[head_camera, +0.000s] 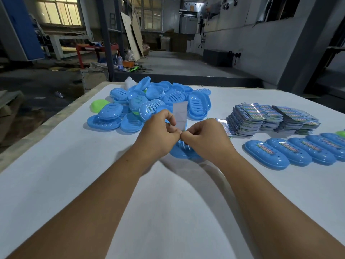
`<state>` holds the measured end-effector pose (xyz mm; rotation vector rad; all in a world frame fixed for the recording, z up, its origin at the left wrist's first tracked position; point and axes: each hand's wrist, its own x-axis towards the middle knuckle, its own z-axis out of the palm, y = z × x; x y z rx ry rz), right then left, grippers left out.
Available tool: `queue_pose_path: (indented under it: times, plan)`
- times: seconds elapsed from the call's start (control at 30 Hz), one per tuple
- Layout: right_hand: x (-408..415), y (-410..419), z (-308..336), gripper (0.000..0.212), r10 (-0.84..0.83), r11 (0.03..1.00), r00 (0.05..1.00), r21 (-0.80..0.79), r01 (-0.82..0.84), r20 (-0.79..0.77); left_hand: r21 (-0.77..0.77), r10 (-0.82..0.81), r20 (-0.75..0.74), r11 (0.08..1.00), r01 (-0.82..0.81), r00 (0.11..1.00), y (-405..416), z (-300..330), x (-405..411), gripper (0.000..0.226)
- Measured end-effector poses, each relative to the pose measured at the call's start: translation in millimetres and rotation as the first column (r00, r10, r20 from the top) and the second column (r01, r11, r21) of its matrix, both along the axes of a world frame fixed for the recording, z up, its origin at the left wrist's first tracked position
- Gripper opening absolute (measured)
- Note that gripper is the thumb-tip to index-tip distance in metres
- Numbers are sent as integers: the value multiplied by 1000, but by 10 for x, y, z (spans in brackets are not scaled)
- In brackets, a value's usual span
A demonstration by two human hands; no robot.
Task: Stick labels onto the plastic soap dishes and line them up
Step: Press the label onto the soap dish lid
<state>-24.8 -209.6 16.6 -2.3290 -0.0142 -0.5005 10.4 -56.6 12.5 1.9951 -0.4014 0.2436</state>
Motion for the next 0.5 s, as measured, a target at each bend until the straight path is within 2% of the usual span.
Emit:
queue_pose_path:
  times: [0.2,0.5]
  plan:
    - [15,-26,7,36,22,997,999,74,-21,-24,-17,12,20,1000,-12,1000,-20,21,-14,30]
    - [53,-78,16,23,34,987,998,158,-25,-58,-80,32,8,996,-31,999,-17,0,11,18]
